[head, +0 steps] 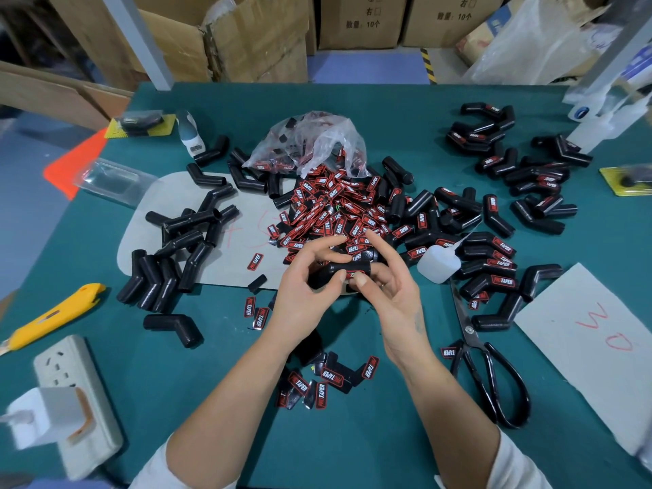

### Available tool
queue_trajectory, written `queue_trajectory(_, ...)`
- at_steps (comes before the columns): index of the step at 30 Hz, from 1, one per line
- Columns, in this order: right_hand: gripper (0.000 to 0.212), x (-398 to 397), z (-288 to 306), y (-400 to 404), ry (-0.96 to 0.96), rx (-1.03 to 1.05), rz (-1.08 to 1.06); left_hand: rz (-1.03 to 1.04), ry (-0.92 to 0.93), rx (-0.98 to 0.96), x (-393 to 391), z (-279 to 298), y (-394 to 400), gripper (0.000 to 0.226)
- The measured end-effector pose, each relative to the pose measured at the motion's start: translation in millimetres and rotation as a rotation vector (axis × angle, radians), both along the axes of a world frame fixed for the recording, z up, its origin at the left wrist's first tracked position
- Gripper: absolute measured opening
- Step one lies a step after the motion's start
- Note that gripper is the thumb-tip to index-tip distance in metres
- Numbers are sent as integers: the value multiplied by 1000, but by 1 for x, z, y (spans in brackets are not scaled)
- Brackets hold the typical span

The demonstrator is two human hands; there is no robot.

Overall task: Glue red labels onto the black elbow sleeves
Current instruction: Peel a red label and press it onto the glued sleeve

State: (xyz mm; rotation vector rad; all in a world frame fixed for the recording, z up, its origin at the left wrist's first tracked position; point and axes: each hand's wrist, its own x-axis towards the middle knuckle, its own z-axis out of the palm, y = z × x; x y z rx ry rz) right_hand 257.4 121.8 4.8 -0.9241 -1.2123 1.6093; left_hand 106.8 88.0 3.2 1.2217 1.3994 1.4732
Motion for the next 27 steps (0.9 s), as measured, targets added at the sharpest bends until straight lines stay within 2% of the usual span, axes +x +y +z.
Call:
queue_trajectory(18, 61, 2, 3, 1, 1, 5, 60, 12, 47, -42, -9, -4, 1, 46)
queue_trajectory(27, 55, 5, 3, 5, -87, 51, 98, -3, 89, -78, -17, -1, 0, 45)
